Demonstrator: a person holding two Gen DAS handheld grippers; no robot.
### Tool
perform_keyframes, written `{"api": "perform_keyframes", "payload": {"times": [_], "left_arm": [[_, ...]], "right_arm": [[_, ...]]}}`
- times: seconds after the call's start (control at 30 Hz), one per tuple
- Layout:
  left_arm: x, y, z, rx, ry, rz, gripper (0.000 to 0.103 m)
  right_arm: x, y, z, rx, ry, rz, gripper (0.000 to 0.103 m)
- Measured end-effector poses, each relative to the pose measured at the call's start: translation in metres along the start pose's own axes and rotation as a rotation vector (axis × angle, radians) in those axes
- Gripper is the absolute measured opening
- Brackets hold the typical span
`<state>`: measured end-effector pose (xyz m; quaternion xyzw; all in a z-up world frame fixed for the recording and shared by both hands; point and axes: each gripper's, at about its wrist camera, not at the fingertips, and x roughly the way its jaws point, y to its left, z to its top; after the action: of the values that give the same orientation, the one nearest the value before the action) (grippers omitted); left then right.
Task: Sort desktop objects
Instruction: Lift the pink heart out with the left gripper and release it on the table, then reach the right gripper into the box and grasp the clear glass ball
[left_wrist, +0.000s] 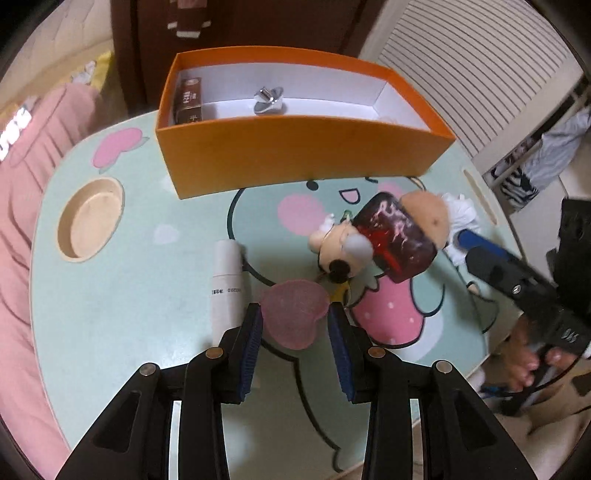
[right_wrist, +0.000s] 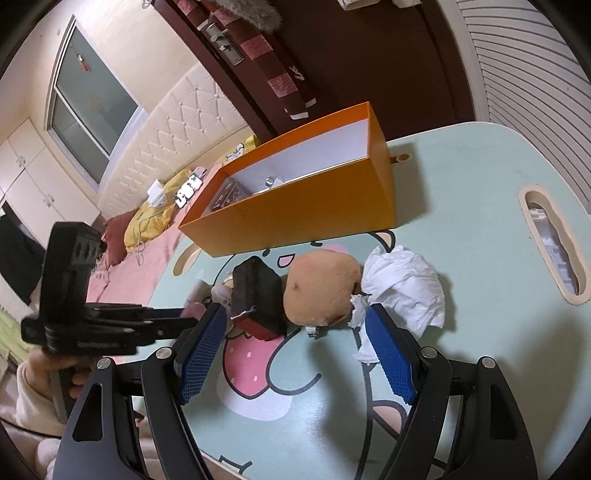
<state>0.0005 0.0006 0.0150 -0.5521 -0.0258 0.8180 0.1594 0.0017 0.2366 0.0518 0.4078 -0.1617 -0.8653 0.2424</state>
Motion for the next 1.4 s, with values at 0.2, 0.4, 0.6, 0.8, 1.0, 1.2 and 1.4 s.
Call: {"api": "perform_keyframes", "payload": {"times": [0.2, 0.4, 0.6, 0.8, 1.0, 1.2, 1.4], "left_arm": [[-0.021, 0.009, -0.009, -0.003, -0.173, -0.083, 0.066], [-0.041, 0.050, -0.021, -0.206, -0.421, -0.172, 0.087], [-0.038, 0.081, -0.039, -0.315, -0.514, -0.249, 0.088], [-0.035, 0.075, -0.040, -0.205, -0.520, -0.072, 0.088], [-0.043, 0.079, -0.044, -0.208, -0.574, -0.099, 0.089], [-0.039, 0.089, -0.042, -0.264, -0.546, -0.135, 0.089], [-0.039, 0.089, -0.043, -0.271, -0.541, -0.144, 0.089]], "right_arm": [[-0.006, 0.009, 0.007, -0.041, -0.002, 0.008, 0.078], [-0.021, 0.030, 0.046, -0.153, -0.001, 0.042, 0.078], [0.012, 0.067, 0.122, -0.253, 0.158, 0.060, 0.078], [0.121, 0.108, 0.160, -0.323, 0.460, 0.006, 0.078], [0.204, 0.113, 0.144, -0.313, 0.657, -0.063, 0.065], [0.230, 0.126, 0.130, -0.391, 0.722, -0.111, 0.055], [0.232, 0.130, 0.126, -0.430, 0.758, -0.062, 0.032]]}}
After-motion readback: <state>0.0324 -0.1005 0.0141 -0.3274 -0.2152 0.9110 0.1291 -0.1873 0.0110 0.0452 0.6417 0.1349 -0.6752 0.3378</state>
